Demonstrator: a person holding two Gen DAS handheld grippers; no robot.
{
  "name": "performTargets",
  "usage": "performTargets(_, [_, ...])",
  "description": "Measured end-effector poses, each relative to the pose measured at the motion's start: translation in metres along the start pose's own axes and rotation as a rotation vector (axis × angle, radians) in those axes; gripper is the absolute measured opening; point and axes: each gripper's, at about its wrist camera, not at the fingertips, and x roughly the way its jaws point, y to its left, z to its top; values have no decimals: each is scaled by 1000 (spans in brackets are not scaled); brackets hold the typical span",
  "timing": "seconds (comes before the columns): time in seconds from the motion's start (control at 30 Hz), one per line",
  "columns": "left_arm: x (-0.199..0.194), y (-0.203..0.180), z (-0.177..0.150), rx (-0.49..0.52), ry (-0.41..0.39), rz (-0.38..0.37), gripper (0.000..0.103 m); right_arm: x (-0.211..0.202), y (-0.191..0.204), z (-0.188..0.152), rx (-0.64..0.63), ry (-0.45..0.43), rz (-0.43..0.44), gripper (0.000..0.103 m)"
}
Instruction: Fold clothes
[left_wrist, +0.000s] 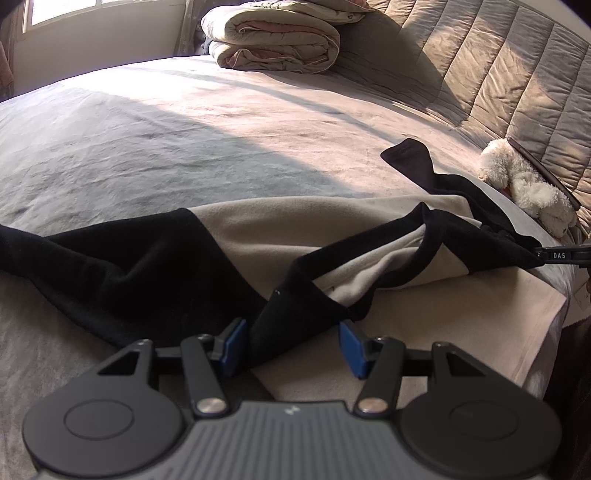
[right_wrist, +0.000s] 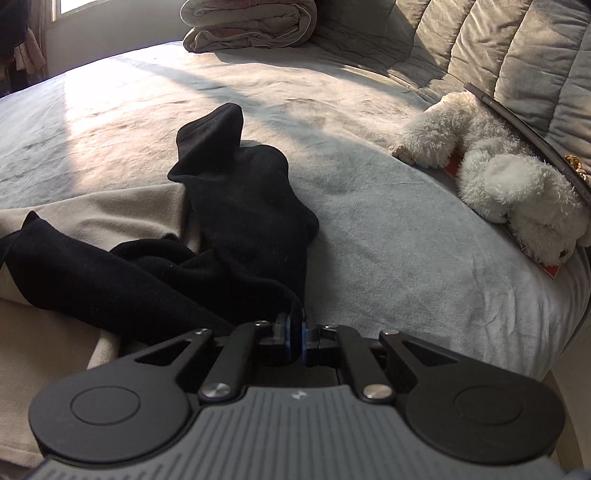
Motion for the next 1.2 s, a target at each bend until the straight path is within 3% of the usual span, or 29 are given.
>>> performTargets(0.17, [-4,6,2,-26,-17,-12,56,-21,-1,14,8,-82,72,20])
performTargets(0.27, [-4,7,2,-14,-12,-7,54,-31,5,23,-8,-123,139,42])
performTargets(0.4, [-3,3,-2,26,-8,21,50,-35,26,34,-81,-132,268,42])
performTargets(0.57, [-2,-2,-7,93,-11,61,47,-20,55,43,-147,-74,428,42])
performTargets(0.9, [-2,4,-9,114,-37,97,28,21,90,50,-221,14,587,42])
performTargets(1.2, [-12,15,-4,26,-108,84,13,23,101,43,-276,1,713,42])
